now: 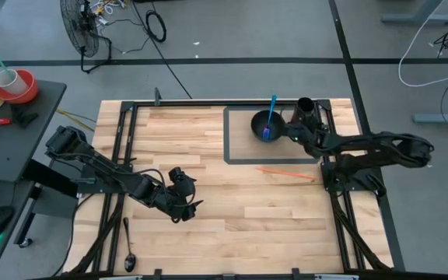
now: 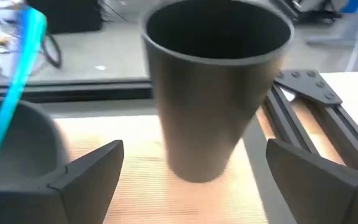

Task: Pick & Place Utensil
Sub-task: Put the orange straw into the black cup on the brown mat

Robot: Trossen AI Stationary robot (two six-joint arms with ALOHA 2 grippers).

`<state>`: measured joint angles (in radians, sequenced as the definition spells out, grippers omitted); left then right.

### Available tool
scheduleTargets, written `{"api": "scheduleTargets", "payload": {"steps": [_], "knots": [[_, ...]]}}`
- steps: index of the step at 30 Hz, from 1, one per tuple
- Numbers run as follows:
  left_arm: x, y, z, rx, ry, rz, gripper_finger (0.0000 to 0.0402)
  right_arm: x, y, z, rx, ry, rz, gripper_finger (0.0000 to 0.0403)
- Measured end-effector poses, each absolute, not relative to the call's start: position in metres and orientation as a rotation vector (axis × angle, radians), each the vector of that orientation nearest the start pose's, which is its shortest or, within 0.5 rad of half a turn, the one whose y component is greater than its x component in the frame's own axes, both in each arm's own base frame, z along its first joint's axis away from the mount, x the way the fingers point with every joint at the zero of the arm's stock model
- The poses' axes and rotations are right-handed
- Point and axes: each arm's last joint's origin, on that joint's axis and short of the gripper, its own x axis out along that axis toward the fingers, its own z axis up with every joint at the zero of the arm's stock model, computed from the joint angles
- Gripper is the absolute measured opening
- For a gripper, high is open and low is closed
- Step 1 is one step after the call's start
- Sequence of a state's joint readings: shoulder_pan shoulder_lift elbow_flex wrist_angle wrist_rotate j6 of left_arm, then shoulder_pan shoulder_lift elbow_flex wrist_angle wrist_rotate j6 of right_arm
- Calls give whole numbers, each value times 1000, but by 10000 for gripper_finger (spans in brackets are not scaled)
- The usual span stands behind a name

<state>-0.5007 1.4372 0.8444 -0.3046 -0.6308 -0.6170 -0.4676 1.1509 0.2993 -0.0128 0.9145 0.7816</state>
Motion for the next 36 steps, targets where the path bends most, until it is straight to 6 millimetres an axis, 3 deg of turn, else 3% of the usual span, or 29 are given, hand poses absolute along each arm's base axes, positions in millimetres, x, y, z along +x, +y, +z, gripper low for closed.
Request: {"api": "scheduleTargets", "payload": {"steps": [4,9,22,28,36], "knots": [[252,-119,207,-106,679,343,387,147,-85,148,397,320,-1446,386],[252,-119,207,-106,678,342,387,151,-66,160,433,390,-1143,353],[253,-119,207,-106,677,345,387,156,-12,159,469,592,-616,261],[253,-119,207,-106,676,346,387,157,9,154,382,701,-393,223],[253,-118,207,-106,675,347,387,159,22,139,130,845,-306,182]]}}
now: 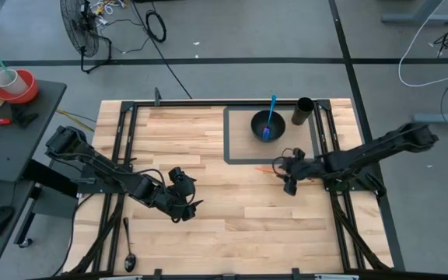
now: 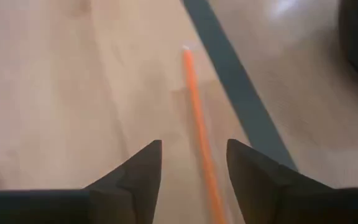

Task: Pick & Place Utensil
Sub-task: Put the orange straw into the black cup on the brown mat

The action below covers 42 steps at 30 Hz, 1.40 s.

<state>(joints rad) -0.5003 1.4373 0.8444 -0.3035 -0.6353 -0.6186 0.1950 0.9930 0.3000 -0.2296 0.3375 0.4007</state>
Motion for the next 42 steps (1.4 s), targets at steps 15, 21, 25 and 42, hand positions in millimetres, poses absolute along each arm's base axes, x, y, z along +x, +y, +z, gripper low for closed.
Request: {"api": "scheduleTargets", "payload": {"steps": [15,21,25,42], "knots": [[253,-119,207,-110,675,348,387,162,22,114,91,1019,-339,125],[253,-119,207,-111,675,348,387,159,22,114,99,1038,-352,90],[253,-119,207,-112,674,349,387,158,22,116,116,1043,-317,81],[253,-119,207,-112,675,349,387,154,23,139,101,1181,-308,150]]}}
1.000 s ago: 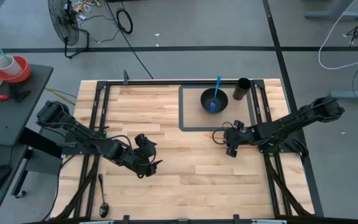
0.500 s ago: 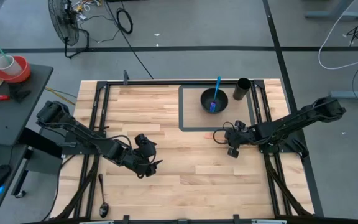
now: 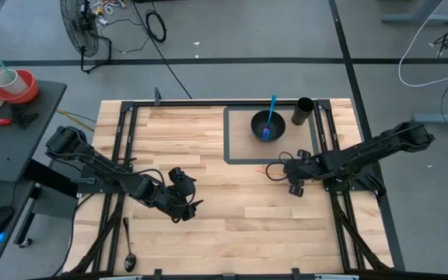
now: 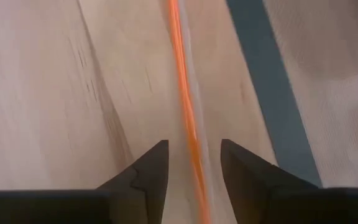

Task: Pick & Place Utensil
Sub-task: Put the orange straw into the black cup on the brown mat

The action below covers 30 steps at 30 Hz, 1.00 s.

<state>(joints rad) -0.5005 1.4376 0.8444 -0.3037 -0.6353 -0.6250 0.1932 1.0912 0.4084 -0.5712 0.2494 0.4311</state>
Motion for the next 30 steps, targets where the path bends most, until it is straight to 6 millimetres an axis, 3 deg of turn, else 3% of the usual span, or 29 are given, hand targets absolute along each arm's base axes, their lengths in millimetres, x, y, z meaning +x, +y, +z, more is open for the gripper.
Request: {"api": "scheduleTargets", "payload": {"steps": [12,30], "knots": [[253,-118,207,-112,675,349,387,141,22,136,206,1332,-391,120],[253,-119,207,-112,675,348,387,143,23,126,201,1339,-382,61]]}}
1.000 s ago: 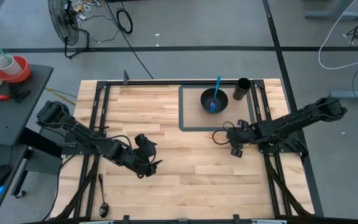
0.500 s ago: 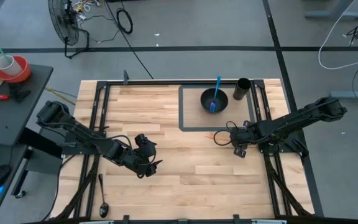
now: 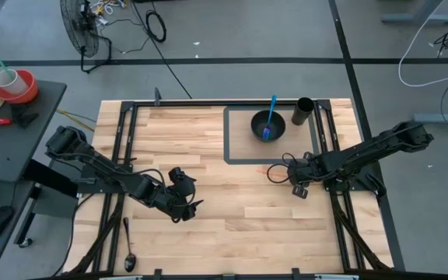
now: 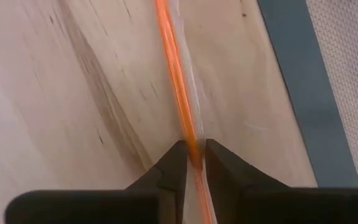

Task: Pick & Place Utensil
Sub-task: Put the orange straw into the black cup on the brown mat

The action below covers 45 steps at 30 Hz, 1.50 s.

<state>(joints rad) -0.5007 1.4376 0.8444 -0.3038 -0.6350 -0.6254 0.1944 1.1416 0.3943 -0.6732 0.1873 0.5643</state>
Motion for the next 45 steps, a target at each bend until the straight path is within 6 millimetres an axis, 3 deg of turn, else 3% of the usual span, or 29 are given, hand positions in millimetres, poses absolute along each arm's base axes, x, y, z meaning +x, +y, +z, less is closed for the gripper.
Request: {"api": "scheduleTargets", "payload": {"steps": [9,16,21,28,34,39,45], "knots": [[253,-118,207,-112,675,349,387,151,25,134,218,1339,-324,7],[253,-118,207,-112,675,349,387,181,35,182,293,1248,-155,11],[252,-119,207,-110,676,349,387,195,34,228,177,1155,-215,10],[252,-118,207,-110,676,349,387,204,22,300,-100,861,-574,10],[252,-119,207,-111,678,344,387,186,-3,332,-205,621,-949,11],[252,-119,207,-107,679,342,387,160,-23,335,-191,457,-1251,11],[252,-119,207,-104,679,342,387,146,-42,299,-150,281,-1544,11]]}}
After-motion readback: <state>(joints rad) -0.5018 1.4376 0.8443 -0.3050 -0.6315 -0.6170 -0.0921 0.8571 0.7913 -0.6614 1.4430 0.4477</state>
